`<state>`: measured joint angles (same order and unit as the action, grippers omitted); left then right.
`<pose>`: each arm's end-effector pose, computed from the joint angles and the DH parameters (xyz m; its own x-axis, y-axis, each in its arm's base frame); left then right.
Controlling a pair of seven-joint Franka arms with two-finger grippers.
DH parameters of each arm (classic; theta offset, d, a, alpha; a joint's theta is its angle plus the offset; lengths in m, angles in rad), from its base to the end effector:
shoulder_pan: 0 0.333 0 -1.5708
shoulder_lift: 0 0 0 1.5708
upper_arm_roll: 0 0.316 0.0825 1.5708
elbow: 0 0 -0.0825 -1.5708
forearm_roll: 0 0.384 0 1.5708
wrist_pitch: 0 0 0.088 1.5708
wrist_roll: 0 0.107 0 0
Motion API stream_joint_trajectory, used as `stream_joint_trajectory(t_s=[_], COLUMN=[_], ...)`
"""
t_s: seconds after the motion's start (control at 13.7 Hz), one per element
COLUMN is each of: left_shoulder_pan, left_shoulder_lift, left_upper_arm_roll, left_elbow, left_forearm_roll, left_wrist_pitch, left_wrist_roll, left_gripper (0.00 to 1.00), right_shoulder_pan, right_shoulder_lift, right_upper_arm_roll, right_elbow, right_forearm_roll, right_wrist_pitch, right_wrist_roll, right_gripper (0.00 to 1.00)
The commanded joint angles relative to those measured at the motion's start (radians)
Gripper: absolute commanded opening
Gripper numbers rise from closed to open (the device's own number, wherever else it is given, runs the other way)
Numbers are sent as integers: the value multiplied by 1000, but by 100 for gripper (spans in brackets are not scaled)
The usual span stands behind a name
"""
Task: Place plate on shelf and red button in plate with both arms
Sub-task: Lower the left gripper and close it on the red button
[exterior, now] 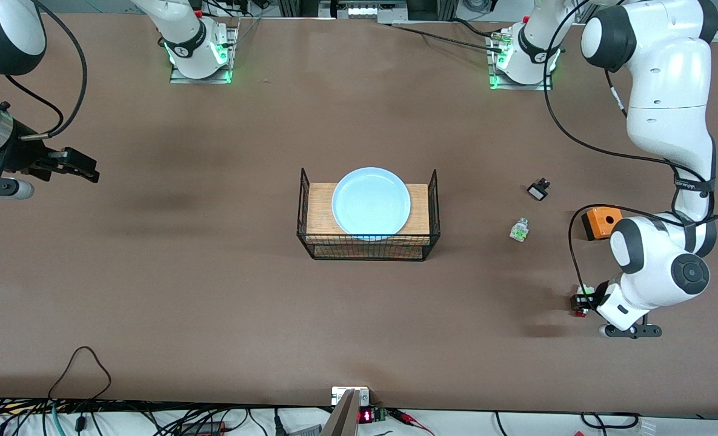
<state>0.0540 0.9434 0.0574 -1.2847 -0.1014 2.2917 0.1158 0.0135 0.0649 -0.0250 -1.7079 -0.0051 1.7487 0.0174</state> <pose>0.7501 0.0708 0.1820 0.9970 0.0357 0.0682 0.0340 -0.9991 0.0262 0.5809 -0.0068 0.5377 0.9993 -0.0280 -0.0240 -0.0278 -0.9996 0.0070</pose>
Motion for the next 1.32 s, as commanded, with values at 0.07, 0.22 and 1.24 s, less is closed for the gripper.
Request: stream_joint_trajectory(t_s=[0.07,0.22,1.24], left_shoulder_pan=[-7,-3,4], left_shoulder_lift=[2,-3,-109], left_upper_arm_roll=[9,10,15], left_elbow=[7,7,27], left_forearm_roll=[-18,-15,-15], left_wrist_pitch=[-56,-74,-311], left_wrist_roll=[-5,-4,-1], left_gripper=[24,22,22], right_shoulder_pan=[-6,-6,-10], right_shoulder_lift=[-1,-1,3], right_upper_arm_roll=[7,7,2], right_elbow=[11,11,11], right_forearm_roll=[0,0,0], right_wrist_pitch=[-15,-18,-28], right_wrist_roll=[13,13,13], right_gripper=[100,100,100])
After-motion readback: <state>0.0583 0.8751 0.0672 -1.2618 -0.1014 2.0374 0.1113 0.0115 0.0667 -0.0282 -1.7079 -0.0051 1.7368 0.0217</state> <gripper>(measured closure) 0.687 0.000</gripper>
